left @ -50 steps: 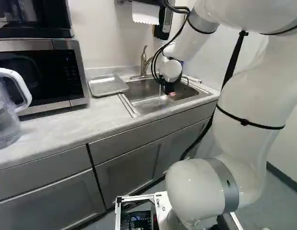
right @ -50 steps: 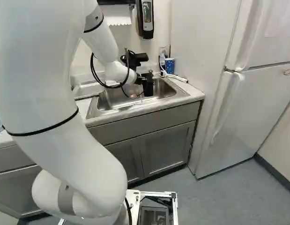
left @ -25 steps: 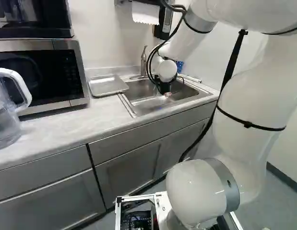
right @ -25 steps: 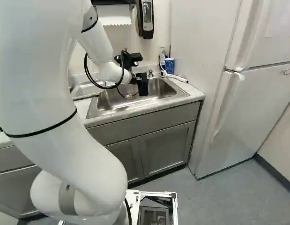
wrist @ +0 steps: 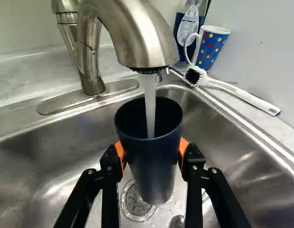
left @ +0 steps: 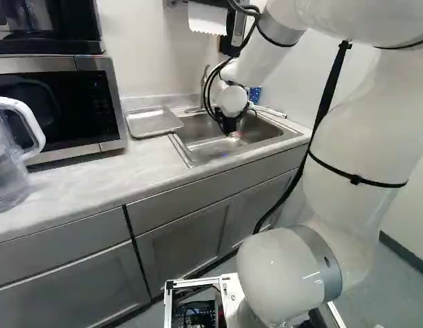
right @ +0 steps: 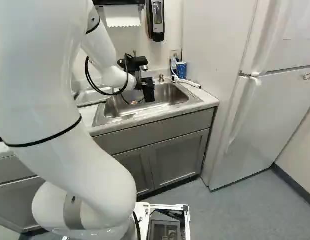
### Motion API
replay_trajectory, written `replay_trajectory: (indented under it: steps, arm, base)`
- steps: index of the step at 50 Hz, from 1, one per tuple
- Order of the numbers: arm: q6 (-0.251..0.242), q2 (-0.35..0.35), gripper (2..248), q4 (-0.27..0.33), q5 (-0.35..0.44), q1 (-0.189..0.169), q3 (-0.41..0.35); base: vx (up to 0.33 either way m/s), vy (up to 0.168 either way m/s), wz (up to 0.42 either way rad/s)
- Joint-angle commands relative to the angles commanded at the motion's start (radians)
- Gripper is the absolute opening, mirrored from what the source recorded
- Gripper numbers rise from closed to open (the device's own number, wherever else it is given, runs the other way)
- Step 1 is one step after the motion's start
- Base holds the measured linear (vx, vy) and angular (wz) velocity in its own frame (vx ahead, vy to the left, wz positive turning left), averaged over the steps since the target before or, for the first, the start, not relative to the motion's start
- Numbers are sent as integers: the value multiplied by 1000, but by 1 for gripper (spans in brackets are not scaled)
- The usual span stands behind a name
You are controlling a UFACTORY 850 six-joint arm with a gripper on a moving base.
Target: Rinse the cup and place it in the tray
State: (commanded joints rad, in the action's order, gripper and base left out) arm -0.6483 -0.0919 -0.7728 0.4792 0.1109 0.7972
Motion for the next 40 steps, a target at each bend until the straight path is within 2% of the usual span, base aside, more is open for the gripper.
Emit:
replay_trajectory:
  steps: [40]
  arm:
    - [0,0,124,0,40,4,0]
  base:
    - [0,0,0]
